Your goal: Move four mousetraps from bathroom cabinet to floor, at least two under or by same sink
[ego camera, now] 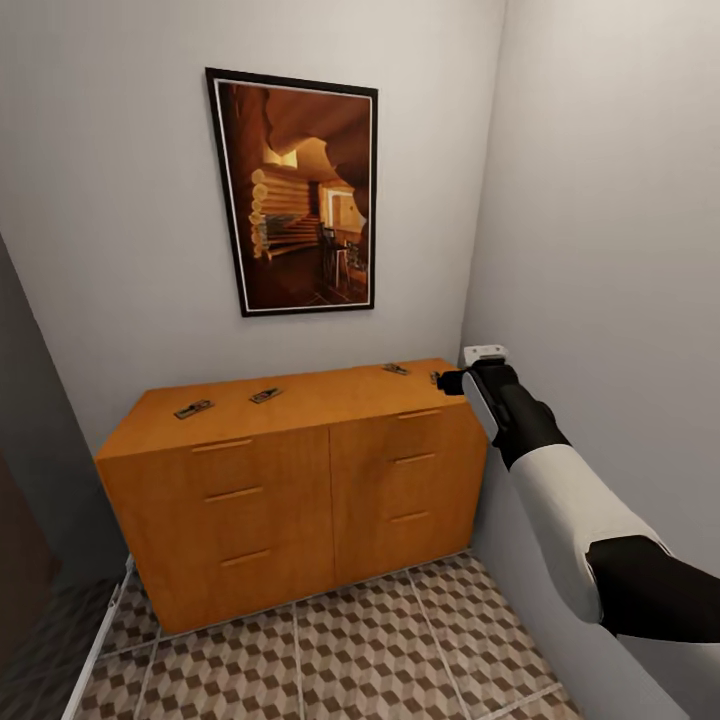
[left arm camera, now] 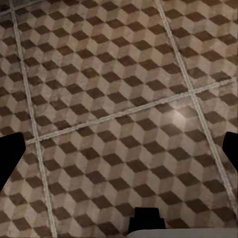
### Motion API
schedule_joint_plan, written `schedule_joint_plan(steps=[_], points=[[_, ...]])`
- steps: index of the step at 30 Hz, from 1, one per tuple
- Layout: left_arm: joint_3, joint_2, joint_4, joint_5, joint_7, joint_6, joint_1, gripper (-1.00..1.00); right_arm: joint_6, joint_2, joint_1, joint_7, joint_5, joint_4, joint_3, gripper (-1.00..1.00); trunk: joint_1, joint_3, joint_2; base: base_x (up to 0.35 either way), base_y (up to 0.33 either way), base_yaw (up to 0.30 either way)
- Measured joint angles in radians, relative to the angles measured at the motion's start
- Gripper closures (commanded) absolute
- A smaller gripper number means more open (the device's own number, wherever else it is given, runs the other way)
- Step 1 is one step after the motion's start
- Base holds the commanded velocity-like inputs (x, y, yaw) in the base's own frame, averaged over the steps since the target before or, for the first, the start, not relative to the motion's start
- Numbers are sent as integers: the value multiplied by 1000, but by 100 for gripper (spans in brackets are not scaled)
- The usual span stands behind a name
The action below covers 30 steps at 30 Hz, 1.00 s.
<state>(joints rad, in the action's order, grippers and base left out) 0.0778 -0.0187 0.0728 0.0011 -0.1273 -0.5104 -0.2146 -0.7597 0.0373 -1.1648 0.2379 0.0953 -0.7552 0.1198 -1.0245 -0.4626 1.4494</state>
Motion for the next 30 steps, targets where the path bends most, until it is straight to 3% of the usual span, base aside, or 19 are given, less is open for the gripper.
schedule_joint_plan(steps=[6, 19, 30], points=[[0, 0, 0, 1, 0, 0, 0, -100, -1, -2, 0, -67, 1, -5, -1, -100, 0, 0, 0, 285, 57, 0], [0, 0, 0, 0, 0, 0, 0, -100, 3, -8, 0, -78, -1, 4, -10, -100, 0, 0, 0, 298, 30, 0], [0, 0, 0, 0, 0, -1, 0, -100, 11, -73, 0, -83, 1, 14, -46, -100, 0, 0, 0, 71, 15, 0]])
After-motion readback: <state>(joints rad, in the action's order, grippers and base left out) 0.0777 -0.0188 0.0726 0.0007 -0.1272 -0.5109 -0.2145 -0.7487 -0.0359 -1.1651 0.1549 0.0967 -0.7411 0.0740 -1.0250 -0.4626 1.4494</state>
